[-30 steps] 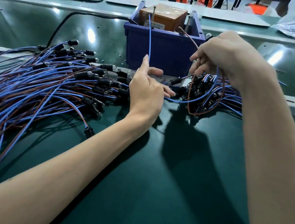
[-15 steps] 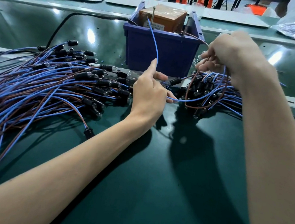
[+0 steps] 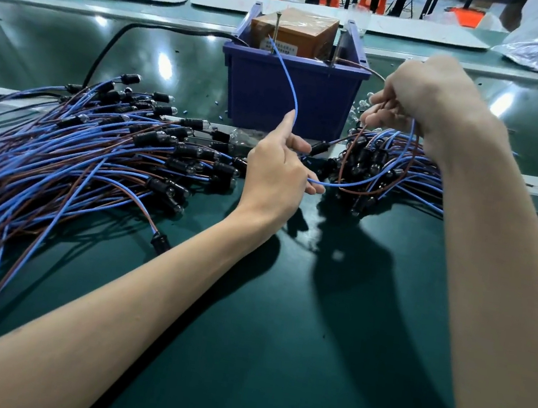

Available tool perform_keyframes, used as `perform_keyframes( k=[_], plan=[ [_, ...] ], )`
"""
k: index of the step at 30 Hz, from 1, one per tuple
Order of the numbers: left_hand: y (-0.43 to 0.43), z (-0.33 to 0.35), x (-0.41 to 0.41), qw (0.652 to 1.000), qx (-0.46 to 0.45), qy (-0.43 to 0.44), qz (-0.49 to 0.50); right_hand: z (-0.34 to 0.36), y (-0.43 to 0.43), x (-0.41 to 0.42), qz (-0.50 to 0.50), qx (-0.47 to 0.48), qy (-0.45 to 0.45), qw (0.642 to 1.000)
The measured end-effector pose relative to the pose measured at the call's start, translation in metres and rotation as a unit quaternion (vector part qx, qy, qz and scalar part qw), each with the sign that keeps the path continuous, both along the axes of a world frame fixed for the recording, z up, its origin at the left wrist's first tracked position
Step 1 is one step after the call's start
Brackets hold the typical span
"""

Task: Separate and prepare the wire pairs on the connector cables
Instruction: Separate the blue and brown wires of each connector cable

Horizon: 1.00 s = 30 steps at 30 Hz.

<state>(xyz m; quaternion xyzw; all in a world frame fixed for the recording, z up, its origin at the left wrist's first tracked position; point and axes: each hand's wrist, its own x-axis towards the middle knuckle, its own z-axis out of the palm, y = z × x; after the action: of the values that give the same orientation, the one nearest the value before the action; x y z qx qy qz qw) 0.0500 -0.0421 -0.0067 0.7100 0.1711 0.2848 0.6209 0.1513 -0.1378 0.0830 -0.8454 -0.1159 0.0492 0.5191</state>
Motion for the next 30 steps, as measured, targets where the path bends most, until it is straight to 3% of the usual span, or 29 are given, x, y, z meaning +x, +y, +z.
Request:
perform_keyframes(
  k=[14,17,21,25,28,30],
  plan=[
    [0.001,0.000,0.000,1.000,0.019,-0.014,-0.005,0.006,-0.003,-0.005,0.023,-0.007,0.008,1.000],
    [0.000,0.001,-0.001,0.999,-0.003,-0.049,0.008,0.019,-0.010,-0.019,0.156,-0.106,0.024,0.982],
    [-0.002,0.006,-0.005,0.985,-0.116,-0.131,0.006,0.036,-0.013,-0.047,0.305,-0.202,0.037,0.930],
    [-0.002,0.007,-0.006,0.987,-0.088,-0.134,0.033,0.040,-0.007,-0.054,0.300,-0.293,-0.020,0.908],
    [-0.002,0.004,-0.005,0.987,-0.063,-0.135,0.054,0.036,-0.009,-0.042,0.241,-0.399,-0.085,0.881],
    [-0.002,0.005,-0.007,0.987,-0.071,-0.137,0.038,0.030,-0.017,-0.027,0.178,-0.399,-0.078,0.896]
  ],
)
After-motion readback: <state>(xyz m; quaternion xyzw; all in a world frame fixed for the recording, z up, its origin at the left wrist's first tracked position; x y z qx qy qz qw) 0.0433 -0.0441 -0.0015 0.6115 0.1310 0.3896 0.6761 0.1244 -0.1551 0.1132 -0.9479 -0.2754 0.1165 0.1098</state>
